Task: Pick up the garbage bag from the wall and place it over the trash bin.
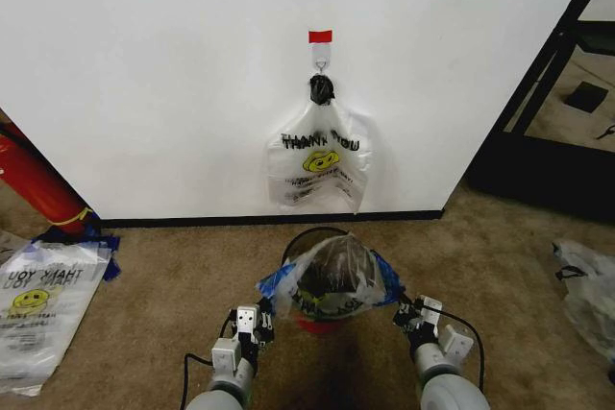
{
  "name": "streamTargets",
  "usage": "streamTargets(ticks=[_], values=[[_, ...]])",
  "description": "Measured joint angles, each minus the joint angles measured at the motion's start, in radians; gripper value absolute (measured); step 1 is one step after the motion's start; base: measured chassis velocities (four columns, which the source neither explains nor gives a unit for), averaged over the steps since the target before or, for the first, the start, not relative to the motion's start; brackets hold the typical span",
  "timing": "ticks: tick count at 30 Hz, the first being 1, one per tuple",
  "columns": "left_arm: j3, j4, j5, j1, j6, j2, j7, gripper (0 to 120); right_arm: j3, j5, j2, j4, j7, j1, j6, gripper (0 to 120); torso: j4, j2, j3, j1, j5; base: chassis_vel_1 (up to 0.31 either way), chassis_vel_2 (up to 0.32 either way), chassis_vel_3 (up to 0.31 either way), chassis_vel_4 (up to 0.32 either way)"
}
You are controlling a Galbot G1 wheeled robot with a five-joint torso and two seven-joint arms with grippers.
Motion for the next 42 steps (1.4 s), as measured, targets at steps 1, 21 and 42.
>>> streamTargets(ticks=[1, 21, 42], values=[[-0.005, -0.011, 0.021, 0.014, -0.001, 0.006, 0.002, 30, -0.001, -0.017, 0.000, 0.007, -0.008, -0.014, 0.011, 13, 0.0000, 0.000, 0.000, 0.000, 0.0000, 0.000, 0.000, 0.000, 0.000], [-0.080, -0.190, 0.202, 0.237, -0.128, 0.015, 0.028, 99, 0.077, -0.108, -0.026, 0.122, -0.179, -0.241, 0.353, 88, 0.0001, 0.000, 0.000, 0.000, -0.0001, 0.000, 0.000, 0.000, 0.000], [-0.142, -0.194, -0.069, -0.066, -0.186, 0.089, 0.318, 100, 0.236, 0.095, -0.238, 0.180, -0.483, -0.173, 0.349, 100, -0.0003, 0.000, 0.000, 0.000, 0.0001, 0.000, 0.000, 0.000, 0.000]])
